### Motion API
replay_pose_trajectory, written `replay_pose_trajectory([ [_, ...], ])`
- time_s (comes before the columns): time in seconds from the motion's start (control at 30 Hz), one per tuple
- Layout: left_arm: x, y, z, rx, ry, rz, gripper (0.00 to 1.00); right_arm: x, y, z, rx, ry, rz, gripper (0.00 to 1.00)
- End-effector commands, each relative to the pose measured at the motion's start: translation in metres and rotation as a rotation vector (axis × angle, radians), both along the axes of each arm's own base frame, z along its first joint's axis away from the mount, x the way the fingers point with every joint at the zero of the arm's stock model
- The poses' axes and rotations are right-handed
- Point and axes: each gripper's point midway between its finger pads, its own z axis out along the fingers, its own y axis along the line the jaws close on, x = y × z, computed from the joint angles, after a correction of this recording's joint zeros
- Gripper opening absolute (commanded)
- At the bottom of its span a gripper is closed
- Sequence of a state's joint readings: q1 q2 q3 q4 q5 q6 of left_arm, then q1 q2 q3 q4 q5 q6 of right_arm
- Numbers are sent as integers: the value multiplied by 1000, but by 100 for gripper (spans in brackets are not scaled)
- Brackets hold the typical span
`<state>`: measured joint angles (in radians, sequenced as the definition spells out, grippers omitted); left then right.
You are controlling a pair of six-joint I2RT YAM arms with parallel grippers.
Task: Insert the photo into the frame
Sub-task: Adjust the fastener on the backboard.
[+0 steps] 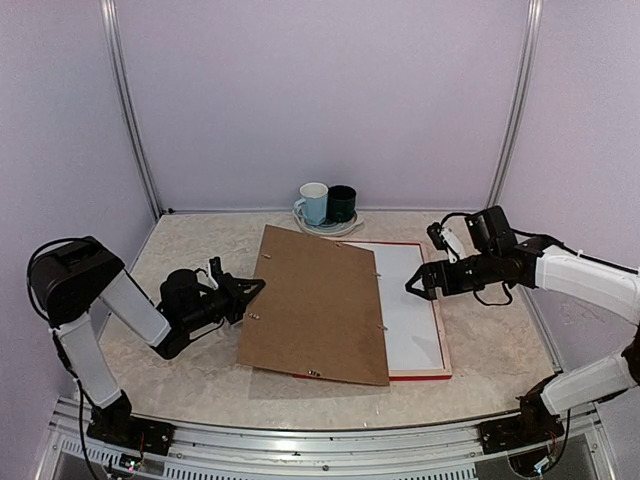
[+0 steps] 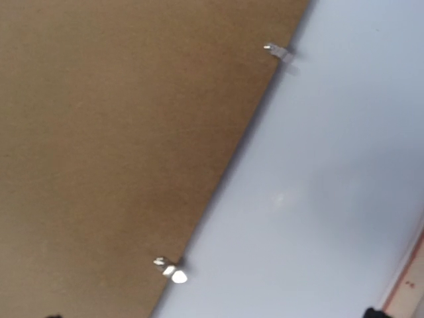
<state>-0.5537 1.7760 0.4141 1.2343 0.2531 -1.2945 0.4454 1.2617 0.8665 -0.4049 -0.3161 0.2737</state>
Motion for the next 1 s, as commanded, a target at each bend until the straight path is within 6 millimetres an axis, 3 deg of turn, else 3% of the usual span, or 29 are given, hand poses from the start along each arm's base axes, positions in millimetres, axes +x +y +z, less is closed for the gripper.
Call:
replay_pose_trajectory([
  [0.0,-3,-4,20,-65,-90,-20,0,15,-13,-16,-94,-10,-47,97],
  [0.3,-2,-3,-11,-5,-56,-32,0,31,-33,-56,-266,34,-124,96],
  [0.53,-5,3,-36,22,-24,-30,2,37,-33,-67,-371,22,-142,96],
  [0.97,-8,11,-53,53,-8,-28,15,33,3,-83,-543,-22,-29,97],
])
